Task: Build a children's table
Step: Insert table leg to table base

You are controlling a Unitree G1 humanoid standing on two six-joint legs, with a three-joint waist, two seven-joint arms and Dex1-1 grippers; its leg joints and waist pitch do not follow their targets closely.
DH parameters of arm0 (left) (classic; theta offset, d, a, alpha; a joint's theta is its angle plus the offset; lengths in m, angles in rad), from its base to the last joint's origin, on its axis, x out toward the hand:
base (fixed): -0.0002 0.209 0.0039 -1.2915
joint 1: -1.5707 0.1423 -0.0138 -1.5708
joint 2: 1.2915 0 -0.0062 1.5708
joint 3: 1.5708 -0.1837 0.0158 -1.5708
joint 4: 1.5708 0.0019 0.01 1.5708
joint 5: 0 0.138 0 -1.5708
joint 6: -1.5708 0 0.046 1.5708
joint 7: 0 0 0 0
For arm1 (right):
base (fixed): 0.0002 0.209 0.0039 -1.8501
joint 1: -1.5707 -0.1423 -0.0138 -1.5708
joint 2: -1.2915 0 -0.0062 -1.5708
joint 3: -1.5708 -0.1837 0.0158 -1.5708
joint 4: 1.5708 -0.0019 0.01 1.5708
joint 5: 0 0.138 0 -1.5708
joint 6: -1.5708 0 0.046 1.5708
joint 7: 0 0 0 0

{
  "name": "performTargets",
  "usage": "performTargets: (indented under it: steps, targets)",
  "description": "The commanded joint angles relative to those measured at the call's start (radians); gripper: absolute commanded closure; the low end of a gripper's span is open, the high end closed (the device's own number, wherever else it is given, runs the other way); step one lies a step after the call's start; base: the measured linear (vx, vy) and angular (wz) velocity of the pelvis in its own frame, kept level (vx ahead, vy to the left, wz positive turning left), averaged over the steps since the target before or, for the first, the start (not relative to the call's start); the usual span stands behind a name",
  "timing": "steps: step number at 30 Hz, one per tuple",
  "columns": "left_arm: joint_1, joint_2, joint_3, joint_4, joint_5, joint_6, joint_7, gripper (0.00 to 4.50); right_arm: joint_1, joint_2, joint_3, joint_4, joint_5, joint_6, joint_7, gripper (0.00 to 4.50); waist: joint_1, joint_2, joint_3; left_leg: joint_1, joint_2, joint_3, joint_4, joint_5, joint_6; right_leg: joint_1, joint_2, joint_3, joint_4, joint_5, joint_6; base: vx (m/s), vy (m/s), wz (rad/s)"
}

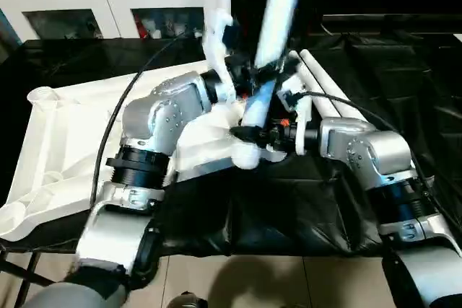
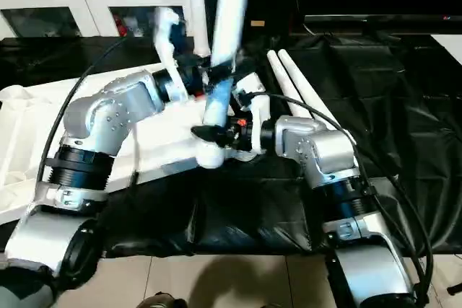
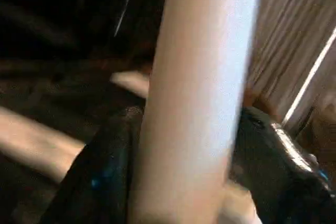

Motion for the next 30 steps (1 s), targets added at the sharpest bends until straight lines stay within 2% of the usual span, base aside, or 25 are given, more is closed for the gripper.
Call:
performTargets:
  steps: [1,3,5,7,9,10,12,13,14,17,20,23,25,26,27,28,29,30]
  targets:
    - [-0.002,-0.009,0.014,-0.072,-0.046,-0.030,-0.039,1.50,0.016,0.007,-0.022,0.020,-0.009,-0.027,-0.023,2.61,0.004,-0.019,-0.087,0.012,0.034,-0.021,-0.051,-0.050,0.062,0.066,-0.070,0.042,-0.055,-0.064,-0.240,0.000,0.000,0.00]
    - [0.000,-0.019,0.029,-0.096,-0.061,-0.046,-0.033,1.50,0.025,0.016,-0.037,0.021,-0.011,-0.063,-0.036,2.61,0.003,-0.018,-0.085,0.013,0.033,-0.020,-0.051,-0.058,0.064,0.064,-0.068,0.042,-0.058,-0.083,-0.234,0.000,0.000,0.00]
    - [-0.003,-0.029,0.060,-0.112,-0.088,-0.058,-0.026,1.50,0.034,0.026,-0.058,0.035,-0.027,-0.134,-0.073,2.61,0.003,-0.016,-0.086,0.015,0.034,-0.020,-0.051,-0.066,0.055,0.063,-0.069,0.042,-0.060,-0.106,-0.231,0.000,0.000,0.00]
    - [-0.004,-0.030,0.068,-0.111,-0.089,-0.072,-0.027,1.50,0.033,0.029,-0.065,0.044,-0.035,-0.155,-0.091,2.61,0.001,-0.017,-0.085,0.014,0.032,-0.020,-0.052,-0.067,0.053,0.064,-0.067,0.041,-0.062,-0.109,-0.230,0.000,0.000,0.00]
    - [-0.002,-0.006,0.064,-0.083,-0.053,-0.108,-0.033,1.50,0.026,0.035,-0.089,0.076,-0.053,-0.206,-0.141,2.62,-0.002,-0.017,-0.084,0.016,0.031,-0.021,-0.053,-0.073,0.050,0.064,-0.064,0.041,-0.064,-0.133,-0.211,0.000,0.000,0.00]
    - [0.012,0.033,0.023,-0.051,0.018,-0.140,-0.040,1.50,0.019,0.033,-0.096,0.098,-0.070,-0.227,-0.172,2.62,-0.002,-0.016,-0.085,0.016,0.031,-0.021,-0.054,-0.070,0.051,0.062,-0.064,0.042,-0.066,-0.136,-0.205,0.000,0.000,0.00]
    - [0.054,0.116,-0.088,-0.004,0.162,-0.220,-0.083,1.50,0.010,0.020,-0.088,0.126,-0.109,-0.270,-0.204,2.62,-0.007,-0.020,-0.083,0.018,0.030,-0.024,-0.058,-0.078,0.042,0.060,-0.063,0.042,-0.068,-0.177,-0.161,0.000,0.000,0.00]
    - [0.067,0.141,-0.123,0.009,0.204,-0.248,-0.098,1.50,0.008,0.016,-0.082,0.135,-0.123,-0.286,-0.211,2.62,-0.007,-0.020,-0.083,0.018,0.030,-0.024,-0.058,-0.078,0.042,0.060,-0.063,0.042,-0.068,-0.177,-0.161,0.000,0.000,0.00]
    - [0.086,0.173,-0.170,0.031,0.256,-0.282,-0.120,1.50,0.005,0.012,-0.074,0.146,-0.139,-0.305,-0.217,2.62,-0.011,-0.015,-0.085,0.018,0.031,-0.024,-0.057,-0.071,0.032,0.060,-0.064,0.043,-0.067,-0.177,-0.147,0.000,0.000,0.00]
    - [0.123,0.238,-0.264,0.103,0.344,-0.322,-0.166,1.50,-0.012,0.009,-0.066,0.188,-0.157,-0.325,-0.234,2.62,-0.015,-0.011,-0.087,0.019,0.032,-0.022,-0.057,-0.064,0.029,0.058,-0.062,0.044,-0.061,-0.137,-0.165,0.000,0.000,0.00]
    - [0.142,0.273,-0.329,0.188,0.397,-0.357,-0.212,1.50,-0.028,0.011,-0.066,0.231,-0.173,-0.340,-0.256,2.62,-0.017,-0.008,-0.089,0.019,0.031,-0.021,-0.055,-0.057,0.035,0.058,-0.064,0.043,-0.053,-0.063,-0.212,0.000,0.000,0.00]
    - [0.144,0.268,-0.346,0.273,0.420,-0.389,-0.241,1.50,-0.034,0.017,-0.068,0.249,-0.181,-0.350,-0.260,2.62,-0.018,-0.009,-0.089,0.019,0.032,-0.019,-0.055,-0.066,0.041,0.059,-0.064,0.044,-0.051,-0.043,-0.231,0.000,0.000,0.00]
    - [0.139,0.265,-0.372,0.359,0.465,-0.446,-0.264,1.50,-0.034,0.020,-0.065,0.254,-0.186,-0.357,-0.255,2.62,-0.016,-0.008,-0.087,0.018,0.030,-0.019,-0.056,-0.075,0.047,0.059,-0.064,0.043,-0.058,-0.057,-0.229,0.000,0.000,0.00]
    - [0.137,0.264,-0.375,0.378,0.470,-0.456,-0.272,1.79,-0.035,0.021,-0.066,0.258,-0.188,-0.361,-0.254,2.62,-0.017,-0.008,-0.088,0.019,0.032,-0.020,-0.057,-0.092,0.038,0.062,-0.068,0.044,-0.056,-0.074,-0.224,0.000,0.000,0.00]
    - [0.133,0.260,-0.372,0.400,0.471,-0.463,-0.275,1.87,-0.035,0.021,-0.066,0.260,-0.189,-0.363,-0.253,2.62,-0.017,-0.008,-0.088,0.020,0.033,-0.020,-0.057,-0.093,0.035,0.062,-0.068,0.045,-0.055,-0.073,-0.226,0.000,0.000,0.00]
    - [0.128,0.257,-0.370,0.422,0.476,-0.470,-0.270,1.87,-0.035,0.022,-0.066,0.262,-0.190,-0.366,-0.252,2.62,-0.017,-0.001,-0.088,0.020,0.034,-0.020,-0.057,-0.096,0.032,0.061,-0.068,0.045,-0.055,-0.070,-0.232,0.000,0.000,0.00]
    - [0.128,0.257,-0.370,0.422,0.476,-0.470,-0.270,1.93,-0.035,0.022,-0.066,0.262,-0.190,-0.366,-0.252,2.62,-0.018,-0.003,-0.088,0.020,0.034,-0.020,-0.057,-0.098,0.031,0.060,-0.067,0.044,-0.056,-0.067,-0.234,0.000,0.000,0.00]
    - [0.115,0.255,-0.379,0.476,0.484,-0.492,-0.277,2.06,-0.039,0.023,-0.066,0.273,-0.192,-0.373,-0.251,2.62,-0.018,-0.003,-0.088,0.020,0.034,-0.021,-0.057,-0.102,0.031,0.061,-0.068,0.044,-0.055,-0.062,-0.239,0.000,0.000,0.00]
